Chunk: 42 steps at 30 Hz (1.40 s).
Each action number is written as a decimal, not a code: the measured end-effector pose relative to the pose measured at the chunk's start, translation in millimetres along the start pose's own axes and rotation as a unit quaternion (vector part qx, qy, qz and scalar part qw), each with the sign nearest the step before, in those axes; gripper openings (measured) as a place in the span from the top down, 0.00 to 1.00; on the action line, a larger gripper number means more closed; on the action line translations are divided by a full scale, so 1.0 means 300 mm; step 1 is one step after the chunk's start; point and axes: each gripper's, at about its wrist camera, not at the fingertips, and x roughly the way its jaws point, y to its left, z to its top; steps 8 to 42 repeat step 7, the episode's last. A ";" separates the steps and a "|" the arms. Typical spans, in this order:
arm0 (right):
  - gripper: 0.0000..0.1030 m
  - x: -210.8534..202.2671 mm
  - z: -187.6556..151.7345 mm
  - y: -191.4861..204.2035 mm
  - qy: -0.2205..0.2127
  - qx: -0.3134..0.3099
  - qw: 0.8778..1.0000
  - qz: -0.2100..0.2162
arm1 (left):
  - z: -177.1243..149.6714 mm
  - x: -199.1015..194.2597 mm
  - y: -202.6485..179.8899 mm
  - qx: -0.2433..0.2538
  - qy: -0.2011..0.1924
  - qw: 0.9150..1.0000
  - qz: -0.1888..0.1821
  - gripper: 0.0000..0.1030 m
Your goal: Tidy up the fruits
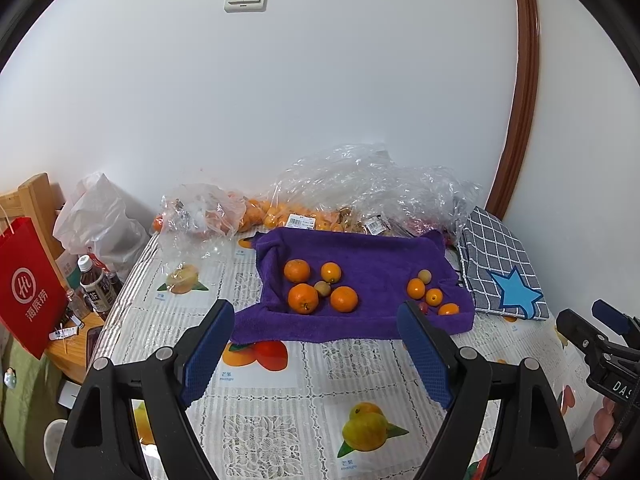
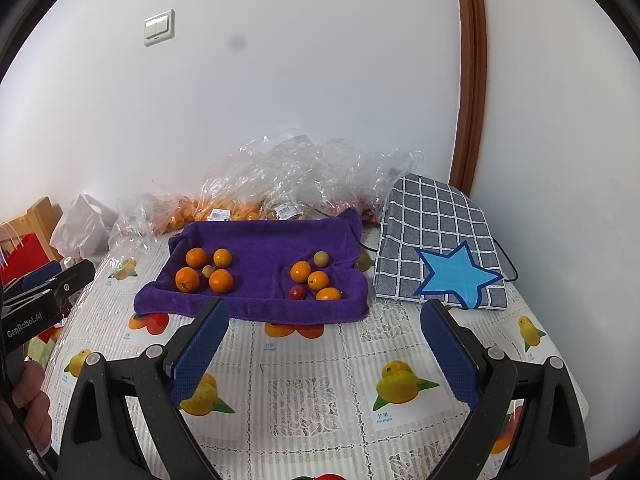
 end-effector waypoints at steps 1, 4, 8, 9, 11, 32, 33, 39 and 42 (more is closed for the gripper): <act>0.07 0.000 -0.001 -0.001 0.000 0.000 1.000 0.000 | -0.001 0.000 -0.001 0.000 0.000 1.000 0.000 0.20; 0.07 0.001 -0.004 -0.004 0.000 0.001 1.000 0.000 | 0.001 0.000 -0.001 0.002 -0.001 1.000 0.000 0.19; 0.07 0.001 -0.004 -0.005 0.000 0.000 1.000 0.000 | 0.002 0.002 -0.002 0.004 -0.002 1.000 0.004 0.19; 0.07 0.001 -0.004 -0.005 0.000 0.000 1.000 0.000 | 0.002 0.002 -0.002 0.004 -0.002 1.000 0.004 0.19; 0.07 0.001 -0.004 -0.005 0.000 0.000 1.000 0.000 | 0.002 0.002 -0.002 0.004 -0.002 1.000 0.004 0.19; 0.07 0.001 -0.004 -0.005 0.000 0.000 1.000 0.000 | 0.002 0.002 -0.002 0.004 -0.002 1.000 0.004 0.19; 0.07 0.001 -0.004 -0.005 0.000 0.000 1.000 0.000 | 0.002 0.002 -0.002 0.004 -0.002 1.000 0.004 0.19; 0.07 0.001 -0.004 -0.005 0.000 0.000 1.000 0.000 | 0.002 0.002 -0.002 0.004 -0.002 1.000 0.004 0.19; 0.07 0.001 -0.004 -0.005 0.000 0.000 1.000 0.000 | 0.002 0.002 -0.002 0.004 -0.002 1.000 0.004 0.19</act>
